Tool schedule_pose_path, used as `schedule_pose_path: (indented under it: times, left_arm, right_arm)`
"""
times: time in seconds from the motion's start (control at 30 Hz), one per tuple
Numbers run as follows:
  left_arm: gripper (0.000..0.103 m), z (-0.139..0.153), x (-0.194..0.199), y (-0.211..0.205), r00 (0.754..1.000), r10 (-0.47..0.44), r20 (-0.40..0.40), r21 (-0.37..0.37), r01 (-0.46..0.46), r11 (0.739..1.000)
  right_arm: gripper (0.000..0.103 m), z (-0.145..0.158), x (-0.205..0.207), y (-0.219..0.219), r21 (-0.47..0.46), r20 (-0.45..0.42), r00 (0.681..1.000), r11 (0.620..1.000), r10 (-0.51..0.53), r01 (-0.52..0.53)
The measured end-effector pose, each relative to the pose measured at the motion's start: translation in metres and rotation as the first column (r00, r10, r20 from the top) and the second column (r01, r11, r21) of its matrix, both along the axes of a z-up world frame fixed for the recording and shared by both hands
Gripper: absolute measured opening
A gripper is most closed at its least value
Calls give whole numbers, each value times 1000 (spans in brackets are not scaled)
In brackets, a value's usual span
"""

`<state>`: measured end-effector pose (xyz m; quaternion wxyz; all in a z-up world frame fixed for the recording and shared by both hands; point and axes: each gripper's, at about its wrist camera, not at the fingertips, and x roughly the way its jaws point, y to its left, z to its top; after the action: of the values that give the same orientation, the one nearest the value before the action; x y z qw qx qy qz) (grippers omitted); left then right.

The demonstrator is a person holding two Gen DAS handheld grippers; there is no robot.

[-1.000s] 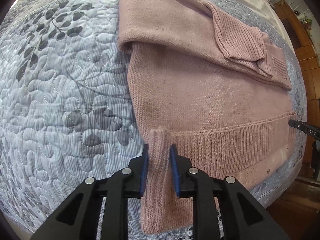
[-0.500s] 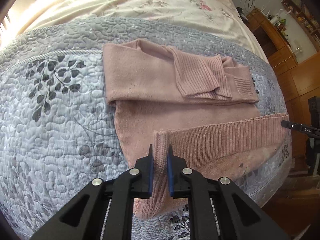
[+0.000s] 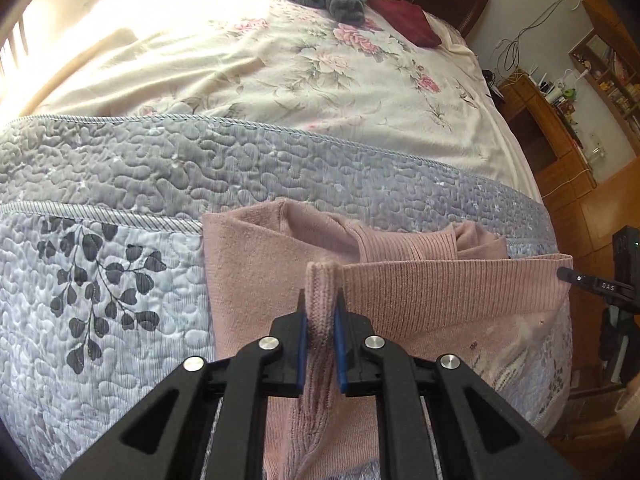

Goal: Fold small clothes

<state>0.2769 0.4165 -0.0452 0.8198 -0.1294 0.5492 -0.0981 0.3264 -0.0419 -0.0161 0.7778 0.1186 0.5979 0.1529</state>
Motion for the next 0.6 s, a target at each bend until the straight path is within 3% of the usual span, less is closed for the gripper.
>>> schedule_pose_path:
  times: [0.3,0.43,0.5,0.57,0.6]
  left_arm:
    - [11,-31,66,4,998,53,-20,40,-52,998]
    - [12,-58,76,0,995,38,-88,119,-27,993]
    - [17,-71,76,1,991,50,-128,139,-32,990]
    - [19,-78,72,6,986,69,-152,146,-47,988]
    - [19,-80,68,8,985,79,-156,151,-55,987]
  right_arm:
    - [6,-32,65,7,-50,-39,997,996,-71,69]
    - [7,-53,82,15,-85,-78,995,995,-66,59]
    - [13,-62,82,20,-127,-92,994,991,-59,47]
    - [27,-67,78,20,-149,-96,994,988,-57,42]
    - [28,-68,73,17,-143,-97,994,989,-57,43]
